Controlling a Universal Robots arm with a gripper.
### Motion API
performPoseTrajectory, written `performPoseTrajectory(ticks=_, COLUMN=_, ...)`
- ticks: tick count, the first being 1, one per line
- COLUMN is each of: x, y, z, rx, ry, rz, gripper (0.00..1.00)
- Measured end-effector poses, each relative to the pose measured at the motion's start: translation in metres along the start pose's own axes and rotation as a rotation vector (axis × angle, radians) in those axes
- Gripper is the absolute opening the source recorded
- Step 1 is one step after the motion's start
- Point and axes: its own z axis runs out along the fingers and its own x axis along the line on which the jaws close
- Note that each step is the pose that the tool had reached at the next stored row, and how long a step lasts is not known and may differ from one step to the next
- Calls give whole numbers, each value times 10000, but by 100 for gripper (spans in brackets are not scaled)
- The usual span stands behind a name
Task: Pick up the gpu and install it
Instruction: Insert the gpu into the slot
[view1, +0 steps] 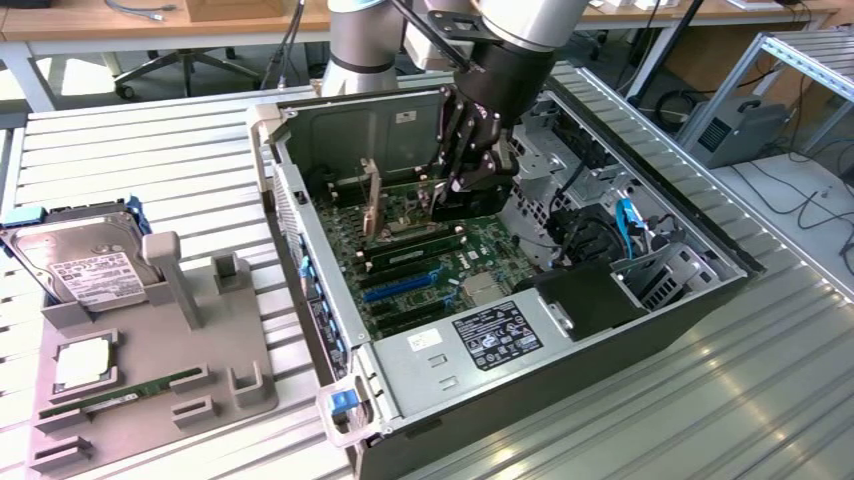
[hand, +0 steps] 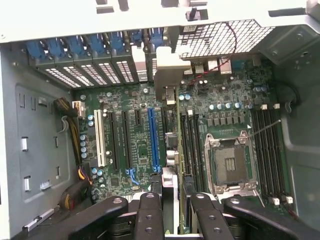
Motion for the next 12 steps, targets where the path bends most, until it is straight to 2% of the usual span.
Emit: performPoseTrajectory(ticks=12, x=0, y=0, z=0, rx=-2, ry=24, rz=-159, gripper=27)
